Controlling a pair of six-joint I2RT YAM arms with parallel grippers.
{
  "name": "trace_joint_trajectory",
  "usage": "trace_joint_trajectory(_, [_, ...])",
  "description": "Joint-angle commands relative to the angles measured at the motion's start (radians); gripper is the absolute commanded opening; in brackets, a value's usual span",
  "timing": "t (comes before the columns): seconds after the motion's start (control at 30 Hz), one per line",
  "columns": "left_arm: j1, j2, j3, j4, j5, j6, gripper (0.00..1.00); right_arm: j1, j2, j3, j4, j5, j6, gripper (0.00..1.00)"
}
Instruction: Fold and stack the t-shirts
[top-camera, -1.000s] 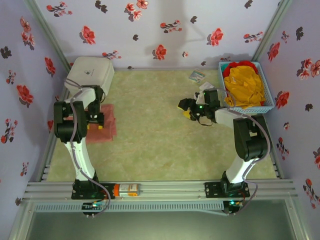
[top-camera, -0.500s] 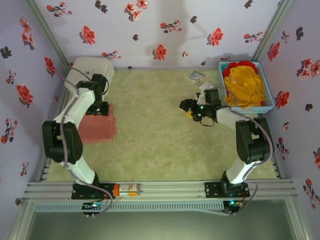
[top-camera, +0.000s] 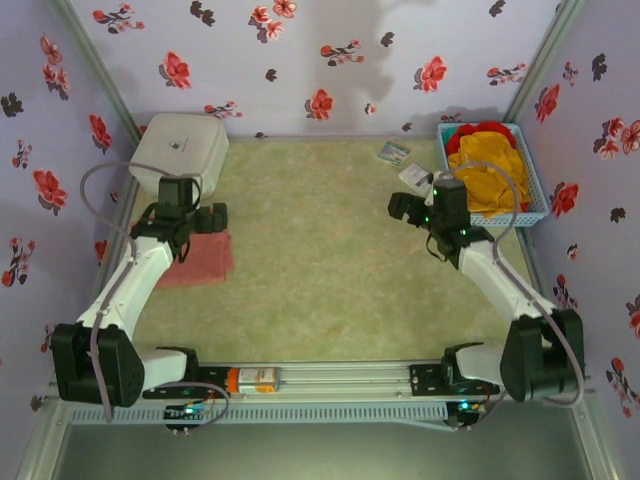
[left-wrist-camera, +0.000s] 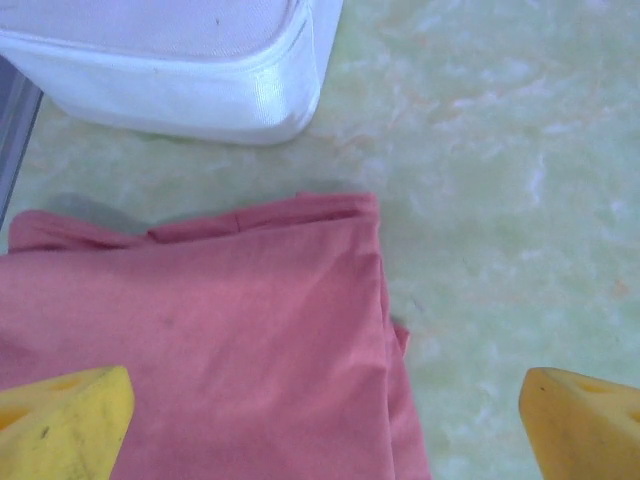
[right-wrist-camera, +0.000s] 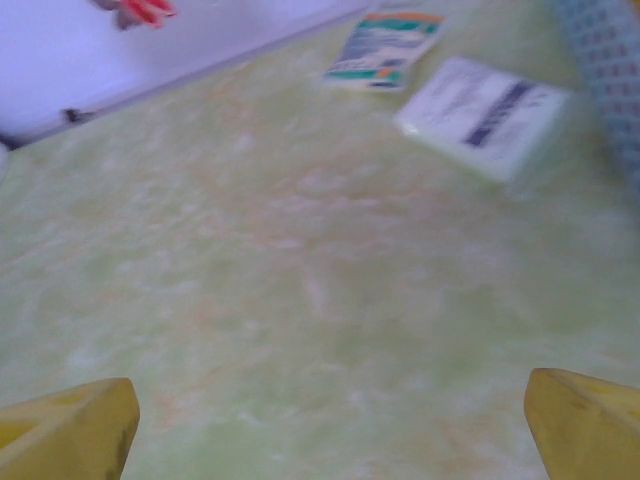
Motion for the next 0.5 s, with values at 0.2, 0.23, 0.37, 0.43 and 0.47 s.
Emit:
trace_joint_trajectory(0.2, [0.04, 0.014, -0.376, 0.811, -0.035, 0.108, 1.0, -0.016, -0.053, -0.328, 0.474, 0.394, -0.226, 0.99])
trace_joint_trajectory(0.23, [0.042, 0.032, -0.405, 0.874, -0.035, 0.123, 1.0, -0.019, -0.036, -0.34, 0.507, 0.396, -0.239, 1.0])
trace_joint_trajectory(0.37, [0.046, 0.106, -0.414, 0.957, -0.041, 0.196, 1.0, -0.038, 0.071, -0.351, 0.598, 0.352, -0.296, 1.0])
trace_joint_trajectory(0.43, [0.05, 0.119, -0.405, 0.949, -0.059, 0.222, 1.0, -0.048, 0.122, -0.347, 0.631, 0.351, -0.306, 1.0])
trace_joint_trajectory(0.47, [0.056, 0.113, -0.396, 0.917, -0.06, 0.229, 1.0, -0.057, 0.14, -0.349, 0.649, 0.351, -0.305, 1.0])
